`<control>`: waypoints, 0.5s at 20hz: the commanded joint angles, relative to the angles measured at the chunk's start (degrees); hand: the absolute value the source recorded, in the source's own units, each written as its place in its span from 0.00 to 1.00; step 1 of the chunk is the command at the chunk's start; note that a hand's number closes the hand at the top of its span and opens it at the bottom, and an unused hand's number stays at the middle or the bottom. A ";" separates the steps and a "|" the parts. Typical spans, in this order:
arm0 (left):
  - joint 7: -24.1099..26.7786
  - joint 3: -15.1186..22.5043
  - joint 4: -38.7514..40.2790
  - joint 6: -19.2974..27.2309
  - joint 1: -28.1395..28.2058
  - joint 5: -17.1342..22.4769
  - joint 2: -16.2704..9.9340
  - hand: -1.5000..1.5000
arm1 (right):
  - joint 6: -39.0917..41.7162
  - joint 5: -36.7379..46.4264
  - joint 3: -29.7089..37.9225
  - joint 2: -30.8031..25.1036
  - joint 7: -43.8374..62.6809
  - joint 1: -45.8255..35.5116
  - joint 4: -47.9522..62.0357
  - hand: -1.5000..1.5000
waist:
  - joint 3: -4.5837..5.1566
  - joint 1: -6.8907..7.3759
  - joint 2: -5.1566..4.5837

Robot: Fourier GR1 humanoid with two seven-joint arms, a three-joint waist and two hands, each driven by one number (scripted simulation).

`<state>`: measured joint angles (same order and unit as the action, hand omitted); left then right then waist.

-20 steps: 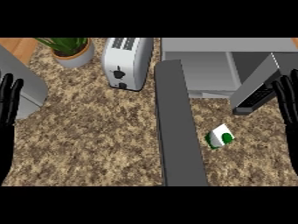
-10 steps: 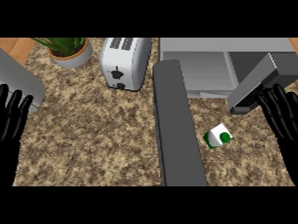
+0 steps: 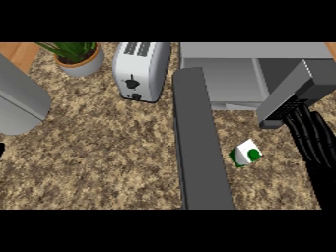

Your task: Pick up the milk, place it into the microwave and close the microwave

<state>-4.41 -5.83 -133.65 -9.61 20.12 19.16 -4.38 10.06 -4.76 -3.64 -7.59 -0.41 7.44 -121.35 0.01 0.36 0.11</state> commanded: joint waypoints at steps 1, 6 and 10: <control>2.59 2.49 -1.95 -2.16 5.76 -1.79 3.18 0.00 | 3.15 -0.77 4.68 -1.58 -7.41 0.88 7.46 0.00 | -0.03 0.02 -0.05; 2.06 -3.05 -7.01 -6.02 11.19 3.70 2.38 0.00 | -0.26 3.74 3.00 1.06 -6.59 -0.24 11.40 0.00 | -0.02 0.29 -0.02; 0.86 -3.32 -6.75 -6.08 9.88 3.47 2.74 0.00 | 0.49 3.75 6.57 -0.28 -10.68 -1.67 19.32 0.00 | -0.04 0.13 -0.07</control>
<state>-2.23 -9.83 -135.25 -15.65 28.44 21.48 -3.19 9.82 -0.48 -0.24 -6.81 -8.56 7.06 -107.94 -0.01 0.58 0.07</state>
